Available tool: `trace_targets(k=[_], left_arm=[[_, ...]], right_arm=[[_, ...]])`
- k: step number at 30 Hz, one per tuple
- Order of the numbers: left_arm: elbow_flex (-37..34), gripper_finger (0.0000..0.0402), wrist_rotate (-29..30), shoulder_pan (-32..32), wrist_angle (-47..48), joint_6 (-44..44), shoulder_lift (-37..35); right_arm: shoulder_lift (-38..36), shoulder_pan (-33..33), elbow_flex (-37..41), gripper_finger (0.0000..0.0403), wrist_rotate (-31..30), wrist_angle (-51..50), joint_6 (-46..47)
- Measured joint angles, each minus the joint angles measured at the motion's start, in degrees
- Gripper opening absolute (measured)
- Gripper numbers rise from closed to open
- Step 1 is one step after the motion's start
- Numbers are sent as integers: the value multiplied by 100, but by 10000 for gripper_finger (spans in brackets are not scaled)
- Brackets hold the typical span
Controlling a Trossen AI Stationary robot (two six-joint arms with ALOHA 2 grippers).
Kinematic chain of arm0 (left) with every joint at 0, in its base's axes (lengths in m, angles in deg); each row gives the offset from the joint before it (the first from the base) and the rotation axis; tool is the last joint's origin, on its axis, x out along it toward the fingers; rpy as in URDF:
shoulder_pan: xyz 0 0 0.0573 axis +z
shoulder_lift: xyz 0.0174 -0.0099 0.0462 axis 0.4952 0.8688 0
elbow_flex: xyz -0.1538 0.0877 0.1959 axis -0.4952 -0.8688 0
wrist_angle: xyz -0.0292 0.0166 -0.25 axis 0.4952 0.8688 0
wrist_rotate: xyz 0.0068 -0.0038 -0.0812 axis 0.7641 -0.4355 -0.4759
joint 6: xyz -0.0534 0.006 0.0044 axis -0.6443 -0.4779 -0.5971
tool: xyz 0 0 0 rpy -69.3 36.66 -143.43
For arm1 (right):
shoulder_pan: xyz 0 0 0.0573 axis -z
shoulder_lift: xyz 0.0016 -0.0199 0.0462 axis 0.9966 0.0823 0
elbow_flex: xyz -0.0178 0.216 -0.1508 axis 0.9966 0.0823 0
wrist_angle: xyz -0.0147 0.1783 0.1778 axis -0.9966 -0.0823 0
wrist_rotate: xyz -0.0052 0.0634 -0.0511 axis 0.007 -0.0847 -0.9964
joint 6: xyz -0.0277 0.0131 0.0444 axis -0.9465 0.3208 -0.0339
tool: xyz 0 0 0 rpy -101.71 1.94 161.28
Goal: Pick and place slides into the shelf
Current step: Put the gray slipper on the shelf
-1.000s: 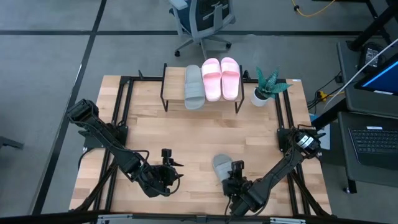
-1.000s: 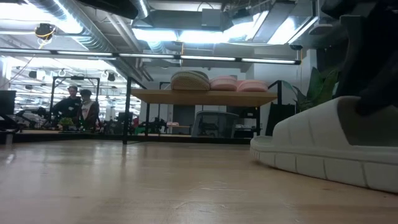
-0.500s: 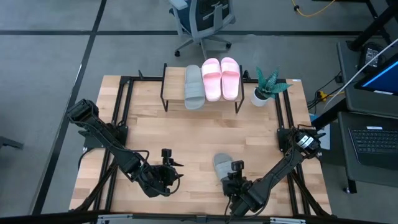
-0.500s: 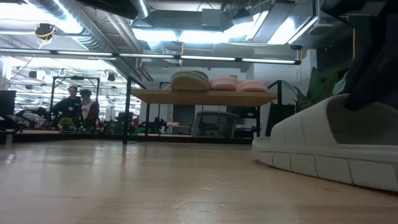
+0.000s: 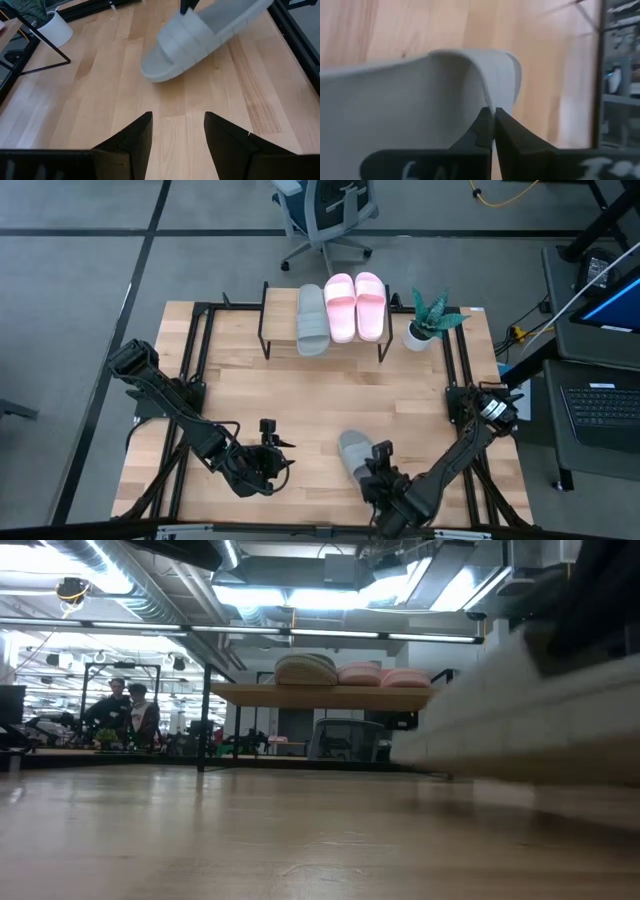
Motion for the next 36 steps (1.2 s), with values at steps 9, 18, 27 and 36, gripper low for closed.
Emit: trace_targets(k=[9, 18, 27, 36], left_arm=[[0, 170, 0, 0, -427, 472, 0], [0, 170, 0, 4, -1619, 2308, 0], [0, 170, 0, 85, -2019, 2981, 0], [0, 170, -22, 87, -2075, 2989, 0]], right_arm=[[-22, -362, -804, 6, -720, -876, 11], [-35, -935, -1505, 6, -1278, -806, -290], [-35, -1347, -1785, 6, -1573, 379, -1633], [-35, -1283, -1785, 6, -1622, 531, -1783]])
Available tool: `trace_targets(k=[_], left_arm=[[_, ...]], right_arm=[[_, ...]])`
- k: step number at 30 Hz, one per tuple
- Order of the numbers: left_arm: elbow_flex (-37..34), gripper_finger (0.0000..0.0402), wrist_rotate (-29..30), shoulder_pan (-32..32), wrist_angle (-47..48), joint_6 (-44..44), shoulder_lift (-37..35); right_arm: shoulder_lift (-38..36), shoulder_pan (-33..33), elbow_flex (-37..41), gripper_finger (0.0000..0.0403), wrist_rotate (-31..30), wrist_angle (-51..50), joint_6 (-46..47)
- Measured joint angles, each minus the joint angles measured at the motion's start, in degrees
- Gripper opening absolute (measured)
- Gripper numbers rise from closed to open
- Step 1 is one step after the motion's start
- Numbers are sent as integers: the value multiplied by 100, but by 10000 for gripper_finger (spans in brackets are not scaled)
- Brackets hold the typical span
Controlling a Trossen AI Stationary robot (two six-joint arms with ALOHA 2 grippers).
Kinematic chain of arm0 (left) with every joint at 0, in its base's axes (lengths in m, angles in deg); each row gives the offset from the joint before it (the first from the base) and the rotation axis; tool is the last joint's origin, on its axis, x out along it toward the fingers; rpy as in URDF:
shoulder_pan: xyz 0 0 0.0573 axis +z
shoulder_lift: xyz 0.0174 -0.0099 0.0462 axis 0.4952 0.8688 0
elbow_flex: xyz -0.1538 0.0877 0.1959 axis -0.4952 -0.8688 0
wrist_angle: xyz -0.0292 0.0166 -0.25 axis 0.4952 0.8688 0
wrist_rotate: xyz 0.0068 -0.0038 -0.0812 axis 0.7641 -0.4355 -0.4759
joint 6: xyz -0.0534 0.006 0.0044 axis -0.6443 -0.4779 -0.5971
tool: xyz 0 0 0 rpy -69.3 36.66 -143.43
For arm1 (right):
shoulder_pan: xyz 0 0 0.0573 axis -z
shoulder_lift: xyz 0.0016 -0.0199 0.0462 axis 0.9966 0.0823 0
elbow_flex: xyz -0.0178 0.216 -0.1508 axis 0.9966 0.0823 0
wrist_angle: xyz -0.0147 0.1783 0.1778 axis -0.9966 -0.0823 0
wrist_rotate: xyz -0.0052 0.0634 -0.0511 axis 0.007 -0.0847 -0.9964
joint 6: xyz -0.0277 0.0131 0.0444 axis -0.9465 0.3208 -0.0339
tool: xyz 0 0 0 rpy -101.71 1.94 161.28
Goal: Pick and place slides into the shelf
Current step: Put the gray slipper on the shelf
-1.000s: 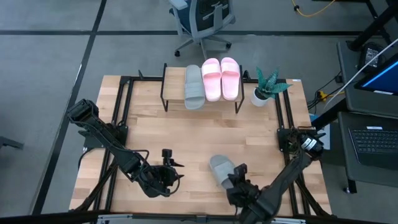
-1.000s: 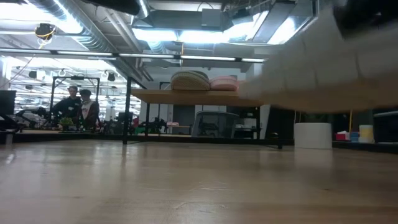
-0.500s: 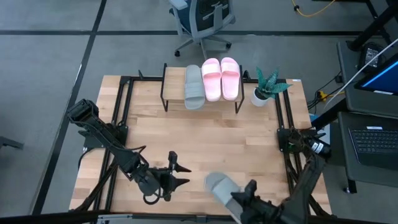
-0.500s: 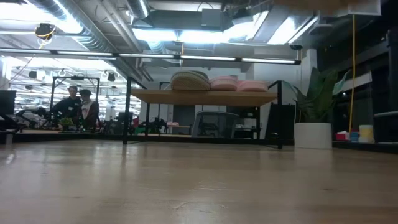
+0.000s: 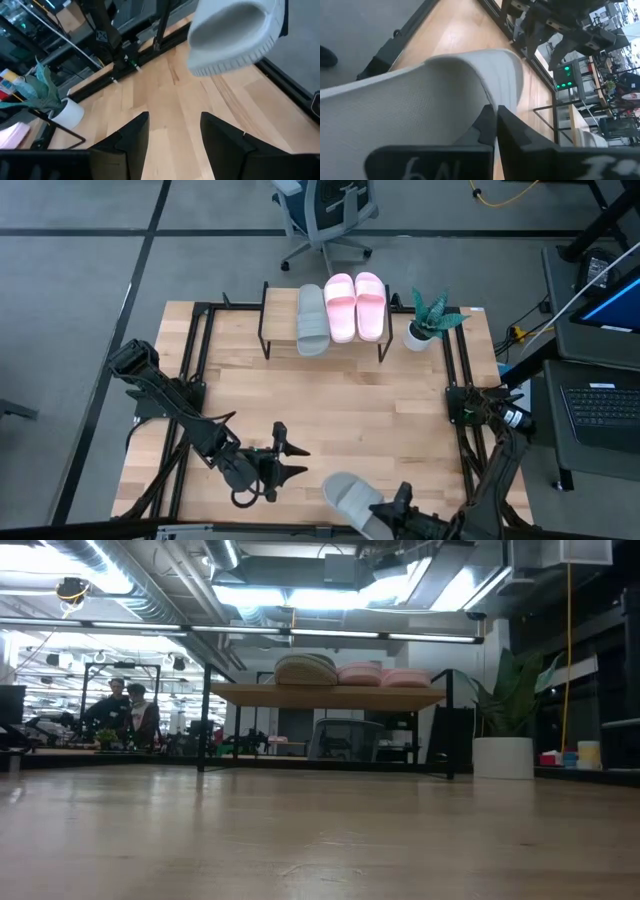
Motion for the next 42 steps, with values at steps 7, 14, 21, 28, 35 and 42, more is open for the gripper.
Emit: trace_targets(k=[7, 14, 21, 28, 35, 42], left_arm=[[0, 170, 32, 46, -635, 1588, 0], [0, 170, -5, 258, -707, 1748, 0], [2, 170, -1361, 410, -916, 2042, 0], [0, 170, -1780, 110, -1218, 2686, 0], [0, 169, -1784, 11, -1273, 2842, 0], [0, 169, -1934, 11, -1260, 2847, 0]], right_arm=[[0, 65, 0, 6, 50, 221, -190], [0, 105, 0, 6, 184, 560, -625], [0, 377, 2, 6, 511, 567, -624], [0, 530, 2, 6, 526, 866, -1053], [0, 774, 2, 6, 977, 1793, -2118], [0, 1022, 2, 6, 977, 1799, -2324]])
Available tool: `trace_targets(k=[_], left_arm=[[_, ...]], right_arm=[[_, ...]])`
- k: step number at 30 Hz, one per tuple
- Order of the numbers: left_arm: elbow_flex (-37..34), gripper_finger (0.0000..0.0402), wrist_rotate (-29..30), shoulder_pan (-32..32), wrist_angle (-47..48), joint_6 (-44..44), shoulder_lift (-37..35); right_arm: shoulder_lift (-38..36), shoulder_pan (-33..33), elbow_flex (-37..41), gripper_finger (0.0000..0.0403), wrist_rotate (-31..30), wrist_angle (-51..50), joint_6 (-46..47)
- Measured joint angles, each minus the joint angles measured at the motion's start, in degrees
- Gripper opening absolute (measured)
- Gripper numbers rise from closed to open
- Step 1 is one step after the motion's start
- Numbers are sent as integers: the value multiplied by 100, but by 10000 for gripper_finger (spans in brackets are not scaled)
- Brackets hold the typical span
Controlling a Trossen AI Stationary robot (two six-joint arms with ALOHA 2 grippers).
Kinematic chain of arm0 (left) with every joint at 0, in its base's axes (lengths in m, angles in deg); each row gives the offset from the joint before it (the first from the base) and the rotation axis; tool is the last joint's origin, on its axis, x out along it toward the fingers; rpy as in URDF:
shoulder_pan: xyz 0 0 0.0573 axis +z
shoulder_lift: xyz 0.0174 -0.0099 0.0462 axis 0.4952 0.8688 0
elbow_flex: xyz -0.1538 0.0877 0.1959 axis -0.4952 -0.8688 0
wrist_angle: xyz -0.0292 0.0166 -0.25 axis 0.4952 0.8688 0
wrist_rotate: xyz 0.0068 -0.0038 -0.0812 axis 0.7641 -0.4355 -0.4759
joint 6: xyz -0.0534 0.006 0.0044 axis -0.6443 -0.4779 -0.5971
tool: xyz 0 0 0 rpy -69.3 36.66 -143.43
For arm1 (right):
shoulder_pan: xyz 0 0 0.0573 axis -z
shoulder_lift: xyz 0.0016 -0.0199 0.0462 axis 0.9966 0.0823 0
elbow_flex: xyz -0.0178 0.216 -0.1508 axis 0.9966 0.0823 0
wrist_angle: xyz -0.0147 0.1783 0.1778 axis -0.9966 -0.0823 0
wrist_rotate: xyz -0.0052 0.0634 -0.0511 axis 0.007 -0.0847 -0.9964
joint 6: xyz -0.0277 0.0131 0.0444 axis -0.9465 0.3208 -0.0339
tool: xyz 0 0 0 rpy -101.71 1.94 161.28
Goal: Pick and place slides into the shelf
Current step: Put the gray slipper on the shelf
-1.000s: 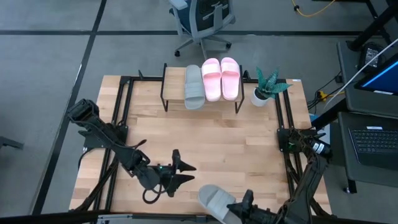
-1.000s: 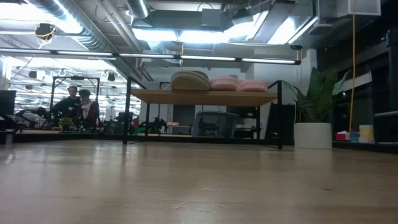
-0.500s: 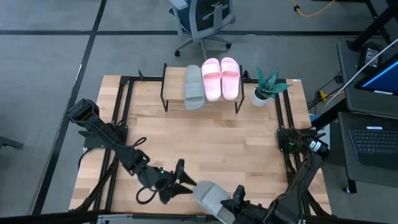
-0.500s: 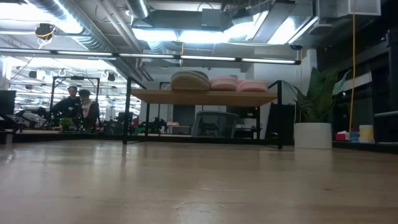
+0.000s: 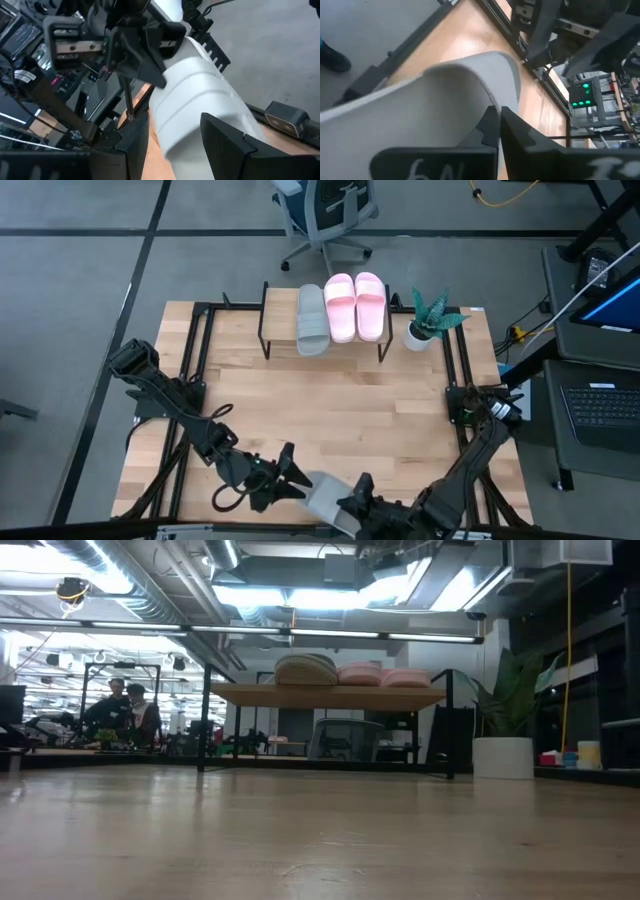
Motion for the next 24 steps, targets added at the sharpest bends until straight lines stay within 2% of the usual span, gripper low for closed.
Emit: trace_targets(k=[11, 17, 24], left_arm=[[0, 169, 2, 2, 243, 2, 0], [1, 169, 397, 4, 422, 11, 0], [0, 169, 316, 2, 434, 11, 0]], right_arm=[[0, 169, 0, 6, 32, 245, -562], [0, 129, -210, 6, 234, 256, -653], [0, 117, -315, 6, 256, 210, -678]])
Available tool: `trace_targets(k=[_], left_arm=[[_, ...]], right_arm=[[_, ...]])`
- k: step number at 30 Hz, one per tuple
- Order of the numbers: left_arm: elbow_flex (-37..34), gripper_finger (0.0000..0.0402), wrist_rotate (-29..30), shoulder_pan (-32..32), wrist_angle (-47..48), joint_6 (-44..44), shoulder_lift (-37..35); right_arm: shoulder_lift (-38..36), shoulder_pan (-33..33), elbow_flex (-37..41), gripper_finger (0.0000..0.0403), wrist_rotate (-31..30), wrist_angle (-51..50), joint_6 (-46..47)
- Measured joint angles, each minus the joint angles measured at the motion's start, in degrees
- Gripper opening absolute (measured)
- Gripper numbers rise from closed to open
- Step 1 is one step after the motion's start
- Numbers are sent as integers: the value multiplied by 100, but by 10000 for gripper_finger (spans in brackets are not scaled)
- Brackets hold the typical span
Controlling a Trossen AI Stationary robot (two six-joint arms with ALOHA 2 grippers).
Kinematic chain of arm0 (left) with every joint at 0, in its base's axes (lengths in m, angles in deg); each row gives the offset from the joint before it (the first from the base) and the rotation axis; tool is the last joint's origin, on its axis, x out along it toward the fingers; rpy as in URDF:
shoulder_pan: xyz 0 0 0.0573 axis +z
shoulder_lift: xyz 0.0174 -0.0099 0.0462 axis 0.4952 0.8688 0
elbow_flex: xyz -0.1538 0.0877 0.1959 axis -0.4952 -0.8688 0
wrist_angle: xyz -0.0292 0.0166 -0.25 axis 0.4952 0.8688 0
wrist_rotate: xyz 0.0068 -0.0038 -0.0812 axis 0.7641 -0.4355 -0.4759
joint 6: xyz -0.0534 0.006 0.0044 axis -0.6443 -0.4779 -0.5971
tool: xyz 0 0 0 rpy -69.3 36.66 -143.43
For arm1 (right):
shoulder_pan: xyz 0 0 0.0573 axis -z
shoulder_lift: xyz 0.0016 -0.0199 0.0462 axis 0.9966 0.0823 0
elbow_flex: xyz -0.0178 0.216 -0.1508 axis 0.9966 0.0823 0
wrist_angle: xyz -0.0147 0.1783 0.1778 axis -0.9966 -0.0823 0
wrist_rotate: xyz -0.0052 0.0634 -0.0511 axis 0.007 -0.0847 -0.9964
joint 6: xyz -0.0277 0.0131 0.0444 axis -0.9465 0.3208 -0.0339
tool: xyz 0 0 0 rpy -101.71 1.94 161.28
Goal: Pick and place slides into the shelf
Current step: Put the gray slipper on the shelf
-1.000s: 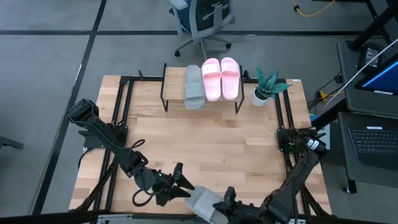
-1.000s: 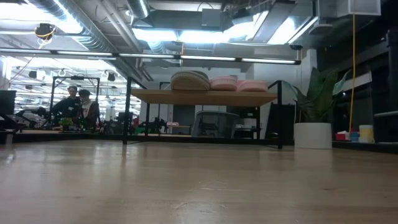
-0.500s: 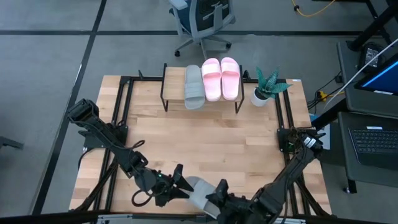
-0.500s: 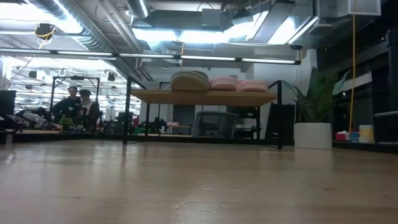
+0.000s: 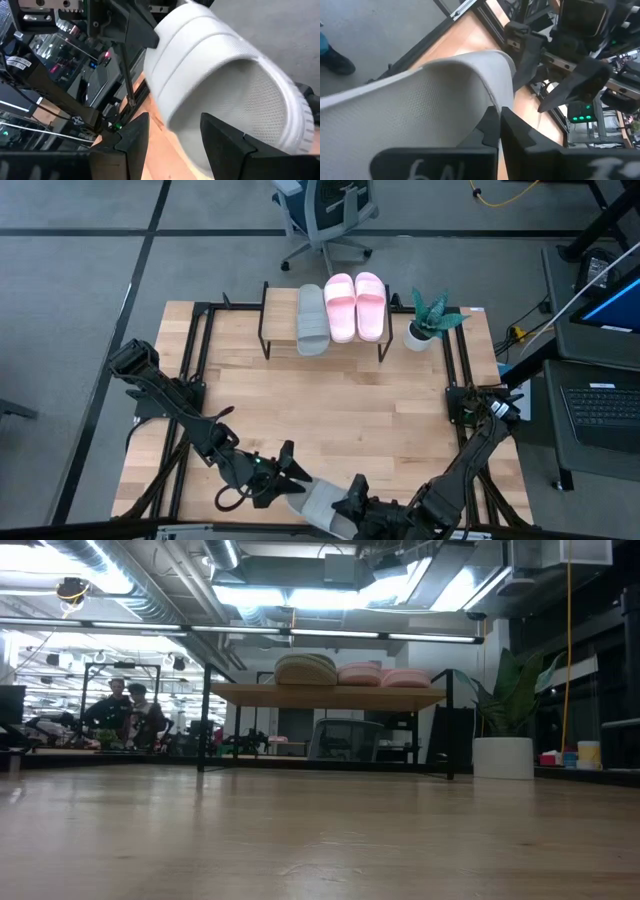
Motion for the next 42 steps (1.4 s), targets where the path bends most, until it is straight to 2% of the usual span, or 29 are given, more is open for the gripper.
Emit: trace_targets(k=[16, 21, 29, 42], left_arm=[[0, 169, -190, -4, -5, -44, 0], [0, 169, -580, -4, -89, -45, 0], [0, 166, -572, -2, -95, -31, 0], [0, 70, -482, 46, -66, -19, 0]], right_arm=[[0, 210, 0, 6, -12, -105, -18], [0, 266, 0, 6, 0, -159, -23], [0, 270, 0, 6, -10, -170, -23], [0, 270, 0, 6, -37, -196, -21]])
